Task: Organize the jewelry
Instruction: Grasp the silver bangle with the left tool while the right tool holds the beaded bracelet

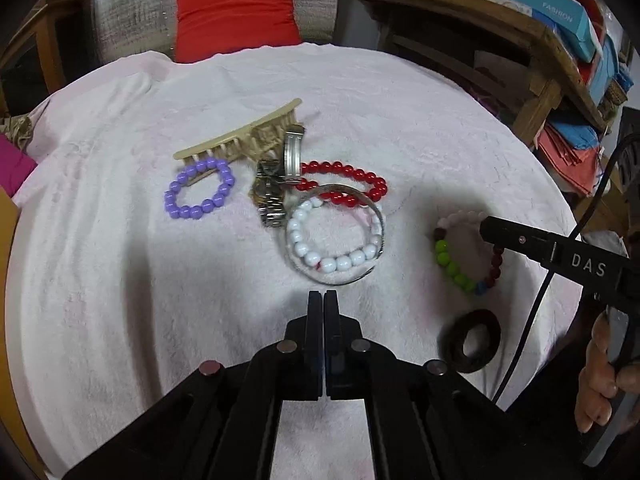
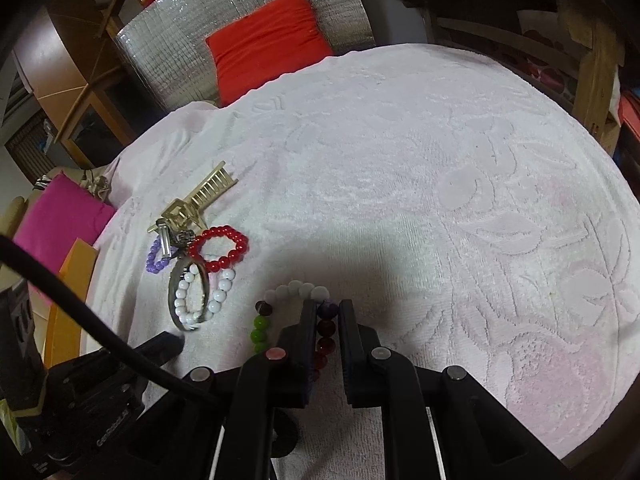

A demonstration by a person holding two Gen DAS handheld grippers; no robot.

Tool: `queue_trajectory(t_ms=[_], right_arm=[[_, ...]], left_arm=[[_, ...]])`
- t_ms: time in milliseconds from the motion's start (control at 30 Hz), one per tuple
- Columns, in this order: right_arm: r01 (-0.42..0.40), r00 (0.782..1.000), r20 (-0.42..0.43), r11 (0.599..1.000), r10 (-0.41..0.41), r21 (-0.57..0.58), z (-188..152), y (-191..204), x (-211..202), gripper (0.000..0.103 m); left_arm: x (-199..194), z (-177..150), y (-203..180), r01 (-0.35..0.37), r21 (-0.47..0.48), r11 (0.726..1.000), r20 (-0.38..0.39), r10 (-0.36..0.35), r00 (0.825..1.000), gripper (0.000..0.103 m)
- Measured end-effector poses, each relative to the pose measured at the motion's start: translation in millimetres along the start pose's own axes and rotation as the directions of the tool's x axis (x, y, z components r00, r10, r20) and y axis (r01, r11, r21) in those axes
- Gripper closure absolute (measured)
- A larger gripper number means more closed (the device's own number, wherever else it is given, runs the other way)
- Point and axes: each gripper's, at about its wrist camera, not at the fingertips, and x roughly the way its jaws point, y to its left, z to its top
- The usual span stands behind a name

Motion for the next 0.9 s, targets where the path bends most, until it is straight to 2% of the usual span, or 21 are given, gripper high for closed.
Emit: queue_trajectory(t_ms=[100,133,167,200,233,267,333,533,700,800,900], right_arm=[[-0.001,1.0,0.0,1.0,0.001,0.001,-0.4,0.4,-0.2,0.091],[-0.003,1.0,-0.002,1.0,0.003,0.003,-0.7,0.5,-0.2,0.091],[-0.005,1.0,-0.003,1.0,0.005,0.005,-0.8,0.8,-0.5,0.091],[-0.005,1.0,-0.002,1.0,0.005,0.007,-0.8,0.9,-0.8,0.091],[-0.005,1.0,0.0,1.0,0.005,0.009,-0.8,0.6,-1.2,0.091],[-0.006,1.0,0.001,1.0,0.006,0.012,-0.7,0.3,-1.4,0.091],[-0.007,1.0,0.002,1.0,0.007,0.018,-0.1,-0.5,-1.1,0.091],[-0.01,1.0,-0.001,1.0,0.01,0.015,-0.4,-1.1,-0.7,0.091],[-0.009,1.0,-0.002,0.999,0.009,0.035,0.5,-7.7,-1.1,0.091],[-0.004,1.0,-0.005,0.999,0.005,0.034,0.3,-9.1,-0.7,0.091],[-0.004,1.0,-0.002,0.999,0.005,0.034,0.7,-9.3,-1.7,0.091]], left_arm=[[-4.5,4.2,8.2,0.015,-0.05,0.999,0.004,-0.015,1.0,0.101],[-6.1,6.1,9.6,0.036,-0.063,0.997,0.003,-0.036,0.999,0.093],[-5.0,8.2,11.1,0.045,-0.07,0.997,0.0,-0.045,0.999,0.082],[-5.2,11.3,11.7,0.048,-0.089,0.995,-0.004,-0.049,0.999,0.049],[-6.3,14.1,11.5,0.046,-0.103,0.994,0.004,-0.046,0.999,0.026],[-8.2,16.6,9.5,0.04,-0.115,0.993,0.044,-0.035,0.998,0.023],[-7.5,20.7,4.4,0.037,-0.112,0.993,0.061,-0.031,0.998,0.023],[30.1,42.5,-2.9,-0.006,-0.142,0.99,-0.034,0.001,0.999,0.023],[40.5,44.8,-4.8,-0.02,-0.15,0.989,-0.032,0.015,0.999,0.023],[36.4,42.0,-5.1,-0.021,-0.124,0.992,-0.008,0.02,1.0,0.04],[31.1,39.2,-1.7,-0.016,-0.124,0.992,0.016,0.018,1.0,0.041]])
